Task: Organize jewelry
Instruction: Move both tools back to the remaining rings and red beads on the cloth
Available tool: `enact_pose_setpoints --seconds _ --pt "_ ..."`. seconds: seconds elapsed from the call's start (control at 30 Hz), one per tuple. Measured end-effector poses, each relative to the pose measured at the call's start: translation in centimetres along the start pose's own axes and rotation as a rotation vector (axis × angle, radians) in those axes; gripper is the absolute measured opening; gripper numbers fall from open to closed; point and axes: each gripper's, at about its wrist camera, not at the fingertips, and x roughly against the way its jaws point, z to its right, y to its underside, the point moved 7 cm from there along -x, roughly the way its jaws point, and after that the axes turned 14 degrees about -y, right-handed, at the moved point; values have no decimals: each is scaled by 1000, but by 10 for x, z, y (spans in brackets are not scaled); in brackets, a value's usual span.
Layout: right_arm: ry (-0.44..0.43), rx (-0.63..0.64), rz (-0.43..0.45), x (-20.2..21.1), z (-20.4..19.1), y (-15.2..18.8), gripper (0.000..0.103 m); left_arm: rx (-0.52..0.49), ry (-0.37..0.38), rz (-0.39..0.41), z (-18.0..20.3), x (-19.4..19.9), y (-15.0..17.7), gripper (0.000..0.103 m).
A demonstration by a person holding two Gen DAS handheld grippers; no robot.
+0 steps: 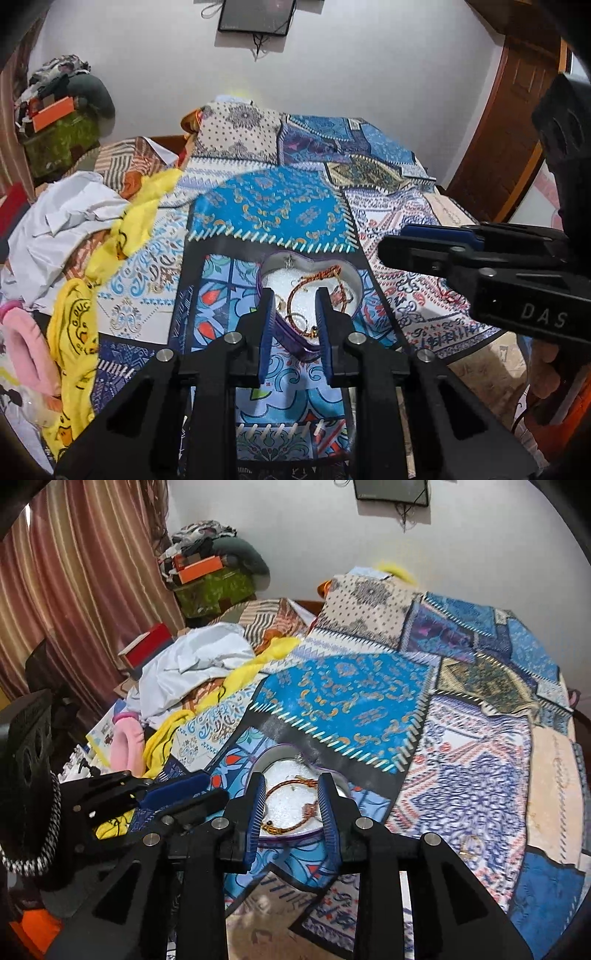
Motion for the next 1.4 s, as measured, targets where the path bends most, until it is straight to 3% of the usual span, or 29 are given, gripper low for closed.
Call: enact_pose_setpoints --seconds 0.3,0.6,1.03,1.4 --pt "55 -21 78 46 17 0 27 -25 -5 71 20 32 -16 37" --pt "112 -66 118 83 48 17 27 -48 19 70 57 36 -21 45" --pt "175 -187 118 119 113 58 27 -128 86 -30 130 -1 -9 47" --pt "173 -250 90 117 147 79 27 -196 157 -126 182 -29 12 47"
